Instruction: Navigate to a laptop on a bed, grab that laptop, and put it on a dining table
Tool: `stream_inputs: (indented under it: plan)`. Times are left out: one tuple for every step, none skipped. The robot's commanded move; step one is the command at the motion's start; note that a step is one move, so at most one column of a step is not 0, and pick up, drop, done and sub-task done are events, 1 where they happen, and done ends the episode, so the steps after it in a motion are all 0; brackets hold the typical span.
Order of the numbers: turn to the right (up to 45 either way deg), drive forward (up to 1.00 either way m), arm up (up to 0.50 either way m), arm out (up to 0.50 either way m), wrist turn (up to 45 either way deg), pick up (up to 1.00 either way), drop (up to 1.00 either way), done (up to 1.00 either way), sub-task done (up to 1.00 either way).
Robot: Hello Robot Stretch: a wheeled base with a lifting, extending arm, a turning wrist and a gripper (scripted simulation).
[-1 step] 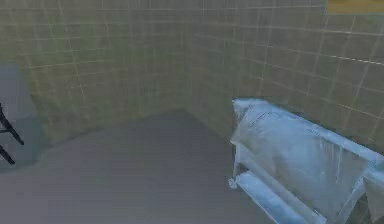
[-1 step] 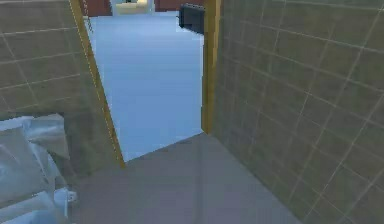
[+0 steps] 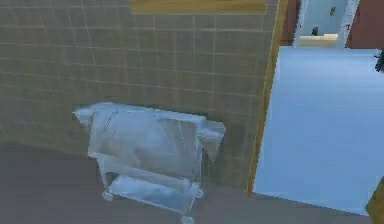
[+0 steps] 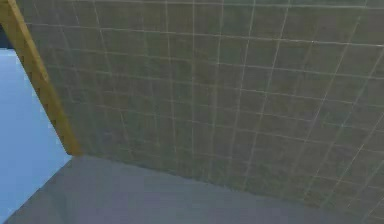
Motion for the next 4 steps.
stream_inputs:
  plan:
    - [42.0, 0.00, 0.00, 0.00, 0.0, 0.00, 0.00, 0.00, 0.00]
    - [0.0, 1.00, 0.00, 0.00, 0.0, 0.00, 0.00, 0.00, 0.00]
    - [0.0, 0.30, 0.00, 0.00, 0.0, 0.00, 0.00, 0.00, 0.00]
    - [-12.0, 0.00, 0.00, 0.00, 0.0, 0.00, 0.00, 0.00, 0.00]
